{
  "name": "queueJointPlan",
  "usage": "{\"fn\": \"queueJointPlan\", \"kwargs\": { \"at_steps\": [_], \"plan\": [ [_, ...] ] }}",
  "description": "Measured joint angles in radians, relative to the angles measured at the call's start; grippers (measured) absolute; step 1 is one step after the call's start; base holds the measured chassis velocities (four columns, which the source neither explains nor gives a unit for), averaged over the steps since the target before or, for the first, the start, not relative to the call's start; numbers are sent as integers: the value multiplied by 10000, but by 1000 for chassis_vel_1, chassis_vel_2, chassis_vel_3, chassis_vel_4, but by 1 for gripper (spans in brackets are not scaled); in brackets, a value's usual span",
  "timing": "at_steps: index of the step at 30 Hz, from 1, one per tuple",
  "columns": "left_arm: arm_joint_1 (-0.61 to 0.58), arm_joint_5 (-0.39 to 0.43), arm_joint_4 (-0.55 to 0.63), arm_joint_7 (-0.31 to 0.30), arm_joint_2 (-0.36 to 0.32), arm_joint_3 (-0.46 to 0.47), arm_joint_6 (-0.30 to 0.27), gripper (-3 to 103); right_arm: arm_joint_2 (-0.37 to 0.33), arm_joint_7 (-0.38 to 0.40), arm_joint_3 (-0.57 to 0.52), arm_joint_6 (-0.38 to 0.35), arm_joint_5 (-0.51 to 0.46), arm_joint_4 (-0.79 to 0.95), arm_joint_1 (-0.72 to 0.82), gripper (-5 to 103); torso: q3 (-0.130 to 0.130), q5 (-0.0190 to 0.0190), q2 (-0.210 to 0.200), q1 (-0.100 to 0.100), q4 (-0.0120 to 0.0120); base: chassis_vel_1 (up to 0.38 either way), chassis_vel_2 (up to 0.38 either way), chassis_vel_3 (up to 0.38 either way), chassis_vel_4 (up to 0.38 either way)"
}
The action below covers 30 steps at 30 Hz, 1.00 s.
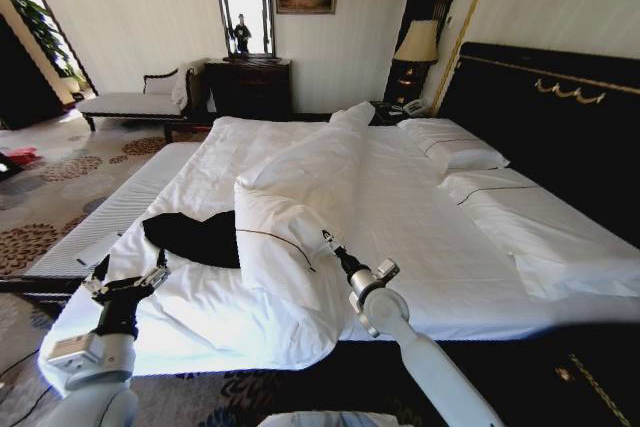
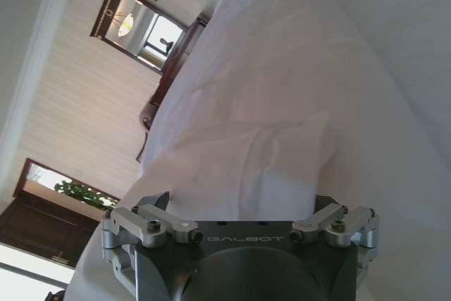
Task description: Fold the clothes on the bed.
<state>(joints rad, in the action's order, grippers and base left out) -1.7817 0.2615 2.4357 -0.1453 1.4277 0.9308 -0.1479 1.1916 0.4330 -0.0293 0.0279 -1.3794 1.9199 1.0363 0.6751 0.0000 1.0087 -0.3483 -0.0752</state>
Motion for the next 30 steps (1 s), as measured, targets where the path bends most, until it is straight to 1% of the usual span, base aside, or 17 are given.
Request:
{"fn": "queueJointPlan", "kwargs": {
  "at_steps": [1, 4, 7, 10, 11, 12, 14, 17, 18, 21, 23, 25, 26, 30],
  "plan": [
    [0, 0, 0, 0, 0, 0, 0, 100, 0, 0, 0, 0, 0, 0, 0, 100, 0, 0, 0, 0, 0, 0, 0, 0, 0],
    [83, -34, -154, -11, 2, -9, 22, 100, 88, -728, 160, 263, 91, -170, -228, 100, 0, -1, -1, -1, 0, 0, 0, 0, 0],
    [128, -40, -221, -16, 16, -41, 27, 100, 101, -849, 225, 338, -2, -162, -302, 100, 0, -1, 0, -1, 0, 0, 0, 0, 0],
    [179, -56, -302, -36, 53, -104, 30, 100, 110, -1131, 407, 602, -63, -199, -383, 100, 0, -1, 0, 0, 0, 0, 0, 0, 0],
    [206, -78, -356, -43, 75, -137, 34, 100, 159, -1282, 517, 764, -94, -260, -418, 103, 0, 0, -1, 0, -1, 0, 0, 0, 0],
    [220, -96, -381, -45, 88, -154, 40, 100, 201, -1380, 570, 849, -100, -296, -442, 99, 0, 0, -1, 0, -1, 0, 0, 0, 0],
    [233, -116, -414, -48, 101, -168, 49, 100, 246, -1454, 618, 899, -101, -322, -469, 99, 0, -1, 0, 0, 0, 0, 0, 0, 0],
    [256, -145, -467, -64, 134, -206, 64, 100, 350, -1474, 753, 925, -94, -406, -569, 84, 0, -1, 0, 0, -1, 0, 0, 0, 0],
    [256, -145, -467, -64, 134, -206, 64, 100, 350, -1474, 753, 925, -94, -406, -569, 84, 0, -1, 0, 0, -1, 0, 0, 0, 0],
    [254, -103, -462, -76, 126, -172, 65, 100, 475, -1032, 869, 883, -32, -640, -718, 68, 0, 0, -1, 0, 0, 0, 0, 0, 0],
    [251, -75, -457, -79, 116, -142, 65, 100, 488, -963, 883, 867, -12, -689, -742, 68, 0, 0, 0, 0, 0, 0, 0, 0, 0],
    [243, 25, -446, -95, 90, -26, 65, 100, 507, -807, 943, 797, 78, -827, -809, 57, 0, 0, -1, -1, 0, 0, 0, 0, 0],
    [243, 25, -446, -95, 90, -26, 65, 100, 507, -807, 943, 797, 78, -827, -809, 57, 0, 0, -1, -1, 0, 0, 0, 0, 0],
    [227, 78, -449, -129, 115, 26, 85, 100, 505, -744, 996, 731, 255, -840, -809, 35, 0, 0, 0, -1, 0, 0, 0, 0, 0]
  ]
}}
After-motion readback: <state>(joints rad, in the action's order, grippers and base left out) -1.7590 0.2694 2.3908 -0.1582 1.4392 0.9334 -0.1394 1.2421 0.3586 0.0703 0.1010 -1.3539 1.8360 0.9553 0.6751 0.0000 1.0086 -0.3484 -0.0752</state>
